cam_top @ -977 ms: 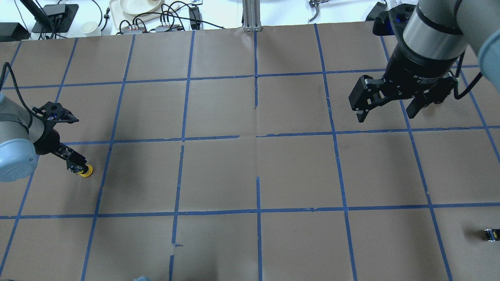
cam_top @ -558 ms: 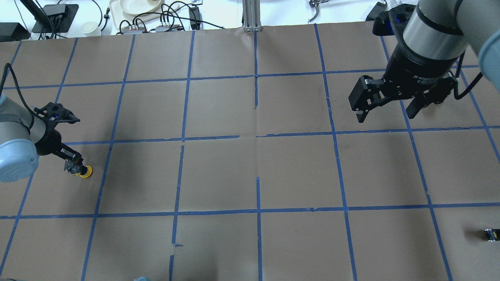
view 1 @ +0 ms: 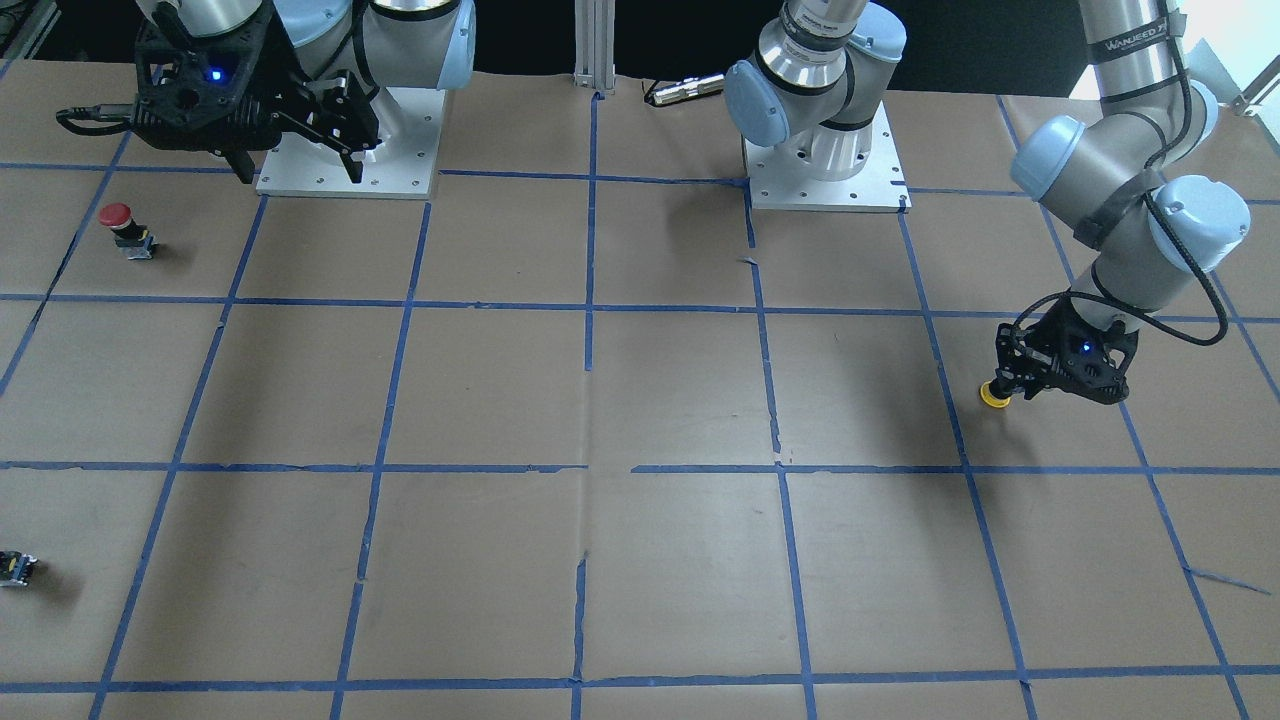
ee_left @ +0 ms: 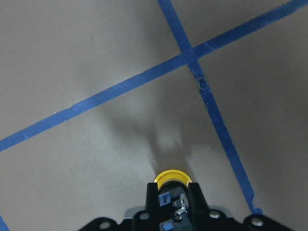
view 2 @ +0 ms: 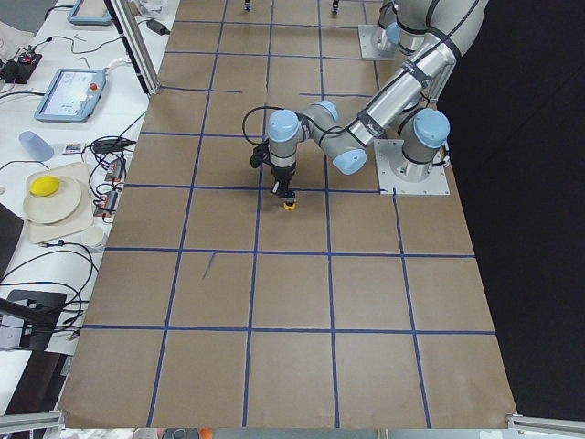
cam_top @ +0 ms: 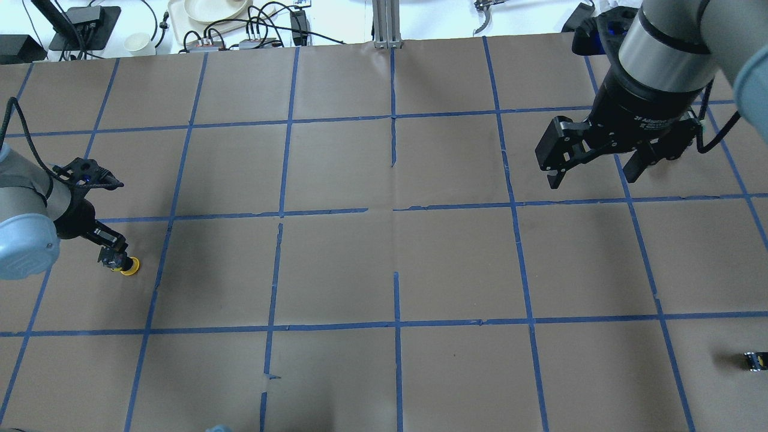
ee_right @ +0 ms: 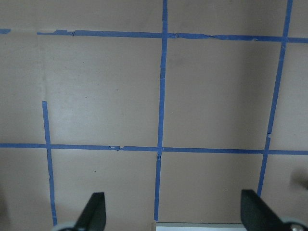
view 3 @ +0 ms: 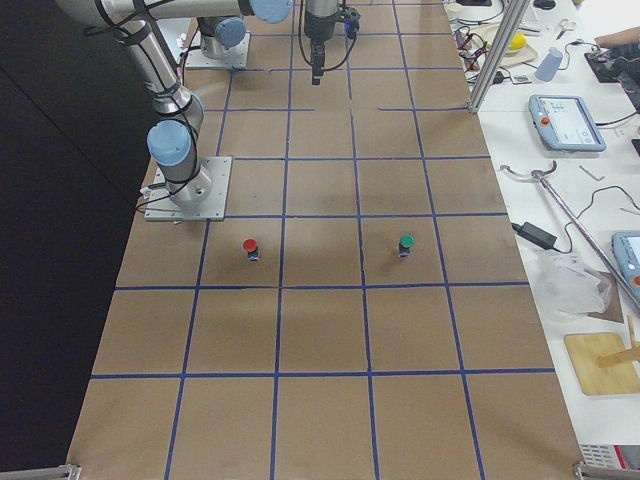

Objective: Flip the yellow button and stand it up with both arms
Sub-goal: 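Close the left gripper on the dark base of the yellow button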

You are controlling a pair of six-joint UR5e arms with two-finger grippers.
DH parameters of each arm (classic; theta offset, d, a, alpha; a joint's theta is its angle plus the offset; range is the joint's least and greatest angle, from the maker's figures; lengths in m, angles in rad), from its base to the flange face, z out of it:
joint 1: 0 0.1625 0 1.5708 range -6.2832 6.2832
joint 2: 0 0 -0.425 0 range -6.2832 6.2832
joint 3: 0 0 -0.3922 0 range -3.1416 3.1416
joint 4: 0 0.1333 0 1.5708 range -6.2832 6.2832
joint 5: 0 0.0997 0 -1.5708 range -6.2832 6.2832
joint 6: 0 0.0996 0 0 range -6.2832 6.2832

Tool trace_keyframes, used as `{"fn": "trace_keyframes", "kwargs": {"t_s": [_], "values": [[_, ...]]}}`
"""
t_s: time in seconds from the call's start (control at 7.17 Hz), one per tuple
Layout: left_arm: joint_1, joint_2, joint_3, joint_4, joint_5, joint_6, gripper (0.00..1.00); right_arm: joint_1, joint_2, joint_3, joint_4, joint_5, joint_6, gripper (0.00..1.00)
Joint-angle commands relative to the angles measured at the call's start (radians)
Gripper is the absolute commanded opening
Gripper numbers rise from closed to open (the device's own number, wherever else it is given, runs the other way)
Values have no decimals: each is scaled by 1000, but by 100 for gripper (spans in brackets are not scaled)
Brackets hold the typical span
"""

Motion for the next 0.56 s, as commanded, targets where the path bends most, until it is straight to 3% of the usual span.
{"fn": "trace_keyframes", "kwargs": {"t_s": [0.0, 0.14, 0.28, 0.42], "values": [[-2, 7, 6, -48, -18, -25, 25, -3, 2, 0, 8, 5, 2, 100], [-2, 7, 7, -48, -20, -25, 25, -3, 4, -5, 18, 5, 60, 100], [-2, 8, 10, -51, -33, -26, 24, -1, 5, -16, 20, 84, 209, 100], [-1, 22, 23, -129, -114, -31, 22, -3, 10, -16, 14, 258, 408, 100]]}}
